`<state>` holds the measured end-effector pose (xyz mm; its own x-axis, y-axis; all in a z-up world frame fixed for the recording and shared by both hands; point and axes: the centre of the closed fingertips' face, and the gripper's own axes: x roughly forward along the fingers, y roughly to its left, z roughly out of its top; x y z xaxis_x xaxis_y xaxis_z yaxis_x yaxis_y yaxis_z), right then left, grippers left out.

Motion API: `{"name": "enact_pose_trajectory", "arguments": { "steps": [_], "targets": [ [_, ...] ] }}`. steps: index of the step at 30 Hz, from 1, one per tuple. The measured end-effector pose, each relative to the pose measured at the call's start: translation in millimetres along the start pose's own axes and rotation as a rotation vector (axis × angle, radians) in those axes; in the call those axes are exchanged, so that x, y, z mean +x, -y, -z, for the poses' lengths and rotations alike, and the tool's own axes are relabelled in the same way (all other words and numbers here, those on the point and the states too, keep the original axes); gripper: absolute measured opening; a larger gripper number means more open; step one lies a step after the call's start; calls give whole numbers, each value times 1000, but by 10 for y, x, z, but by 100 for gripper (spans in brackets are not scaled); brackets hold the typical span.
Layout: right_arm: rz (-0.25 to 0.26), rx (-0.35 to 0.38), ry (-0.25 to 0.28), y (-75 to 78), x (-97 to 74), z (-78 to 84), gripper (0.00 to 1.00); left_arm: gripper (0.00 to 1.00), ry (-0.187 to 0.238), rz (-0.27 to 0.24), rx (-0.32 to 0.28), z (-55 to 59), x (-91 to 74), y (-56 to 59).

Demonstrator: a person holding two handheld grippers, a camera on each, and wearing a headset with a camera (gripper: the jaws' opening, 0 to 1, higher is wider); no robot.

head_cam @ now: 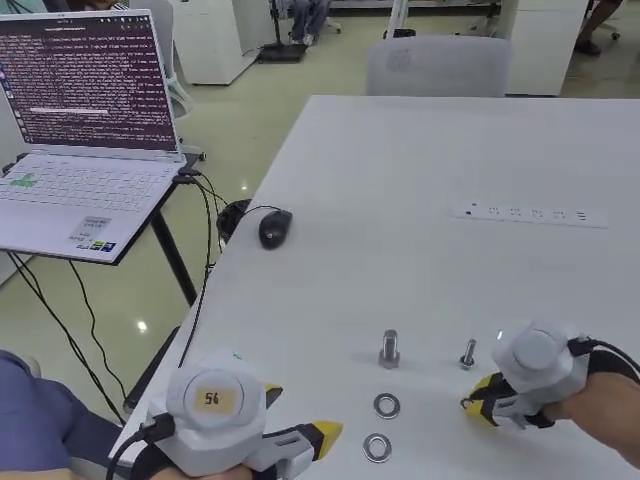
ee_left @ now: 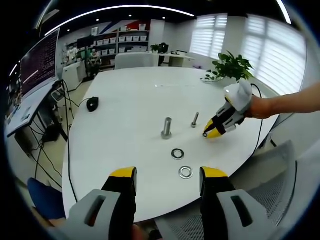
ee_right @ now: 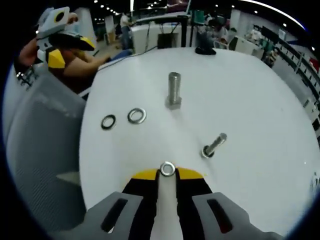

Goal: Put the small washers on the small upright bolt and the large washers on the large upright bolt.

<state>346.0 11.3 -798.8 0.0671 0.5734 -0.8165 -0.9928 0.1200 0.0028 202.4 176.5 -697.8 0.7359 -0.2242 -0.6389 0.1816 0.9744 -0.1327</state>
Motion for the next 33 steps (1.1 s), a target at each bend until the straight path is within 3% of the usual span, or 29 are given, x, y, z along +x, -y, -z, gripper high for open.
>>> {"name": "enact_pose_trajectory", "arguments": {
  "steps": [7, 11, 20, 33],
  "targets": [
    [82, 32, 59, 369, -262, -162, 14, 50, -1, 8, 4, -16, 25, 32],
    [105, 16, 83, 469, -335, -299, 14, 50, -2, 11, 4, -18, 32, 48],
    [98, -7, 86, 513, -266, -429, 14, 49, -3, 13, 8, -43, 45, 49],
    [76, -11, 58, 490, -197, -430, 14, 49, -4, 2, 2, -38, 25, 10]
  ]
}}
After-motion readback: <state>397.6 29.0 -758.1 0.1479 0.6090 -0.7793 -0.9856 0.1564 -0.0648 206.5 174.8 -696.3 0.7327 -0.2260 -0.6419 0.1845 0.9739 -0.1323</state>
